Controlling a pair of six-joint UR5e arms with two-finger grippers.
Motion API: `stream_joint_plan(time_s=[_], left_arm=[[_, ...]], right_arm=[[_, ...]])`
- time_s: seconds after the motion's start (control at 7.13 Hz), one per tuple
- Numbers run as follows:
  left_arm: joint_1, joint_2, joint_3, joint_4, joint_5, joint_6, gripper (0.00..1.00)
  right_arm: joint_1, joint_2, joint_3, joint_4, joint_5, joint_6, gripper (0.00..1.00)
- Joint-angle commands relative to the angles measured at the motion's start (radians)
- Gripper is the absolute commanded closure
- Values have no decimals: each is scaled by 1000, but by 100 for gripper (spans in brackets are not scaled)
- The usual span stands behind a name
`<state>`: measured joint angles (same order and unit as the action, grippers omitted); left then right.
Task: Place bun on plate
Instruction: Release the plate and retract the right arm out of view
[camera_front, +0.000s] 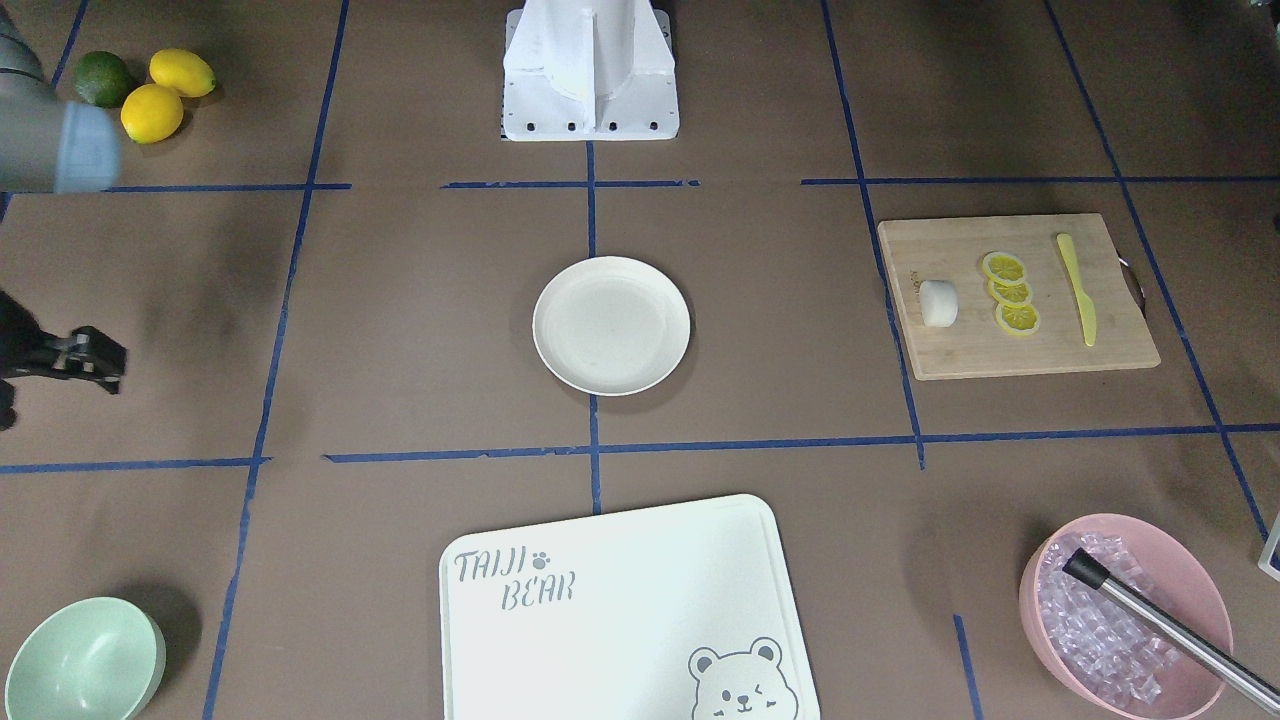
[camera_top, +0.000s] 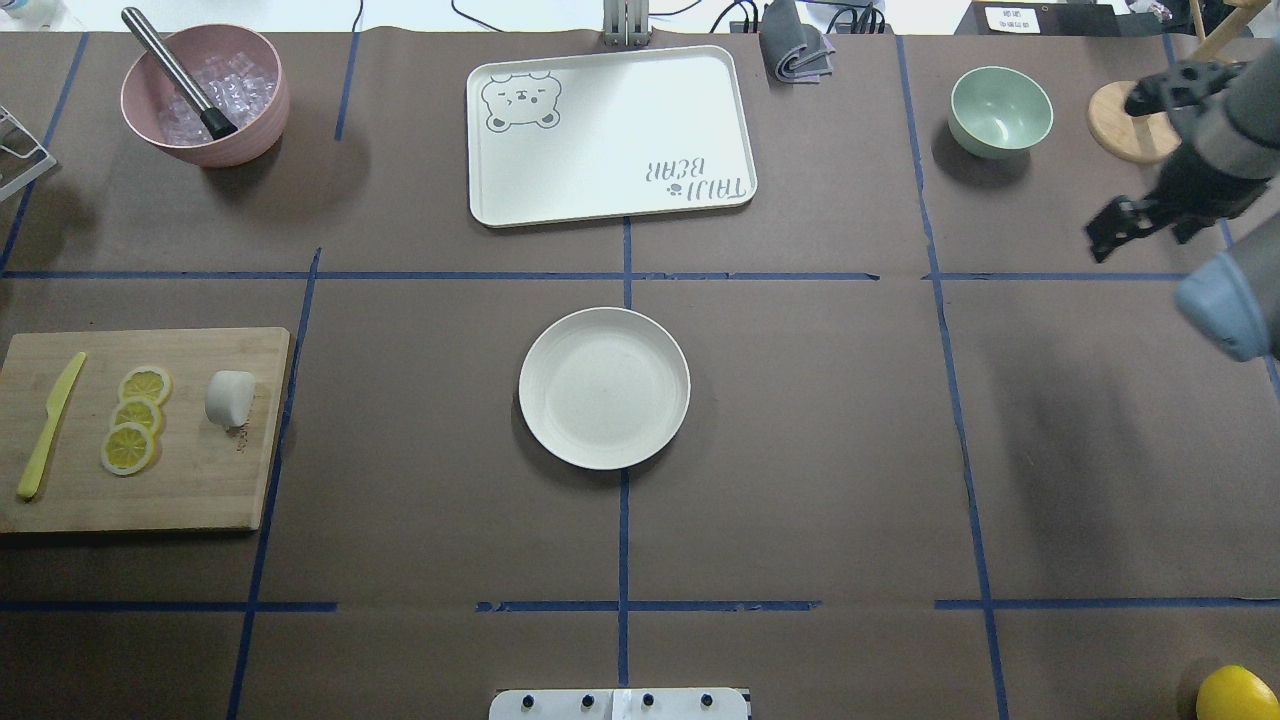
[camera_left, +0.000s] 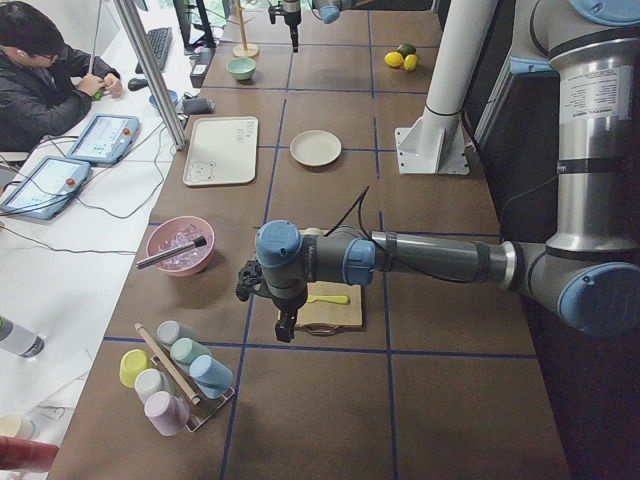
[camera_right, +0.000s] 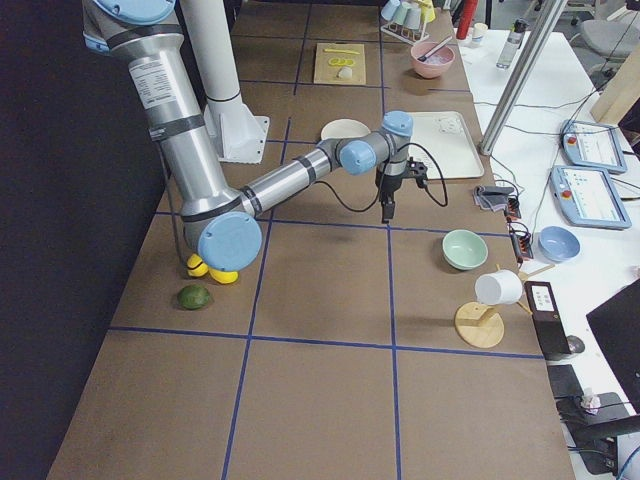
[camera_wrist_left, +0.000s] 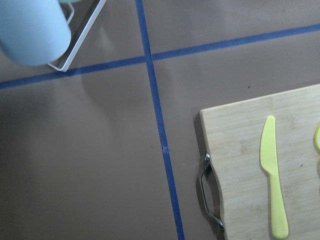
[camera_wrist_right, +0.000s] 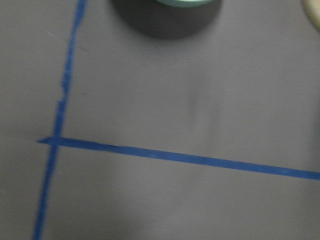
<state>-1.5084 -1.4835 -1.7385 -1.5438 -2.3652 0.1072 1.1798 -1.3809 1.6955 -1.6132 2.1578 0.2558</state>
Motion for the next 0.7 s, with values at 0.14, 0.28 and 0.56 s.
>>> stream_joint_plan(time_s=[0.14, 0.28, 0.56], left_arm=[[2, -14, 4, -13, -2, 3, 0], [7, -100, 13, -74, 0, -1, 0], [81, -149, 13, -87, -6, -35, 0]], right_arm=[[292, -223, 3, -1, 55, -474, 0], [340, -274, 9, 4, 123, -465, 0], [342, -270, 16, 13, 158, -355, 0]])
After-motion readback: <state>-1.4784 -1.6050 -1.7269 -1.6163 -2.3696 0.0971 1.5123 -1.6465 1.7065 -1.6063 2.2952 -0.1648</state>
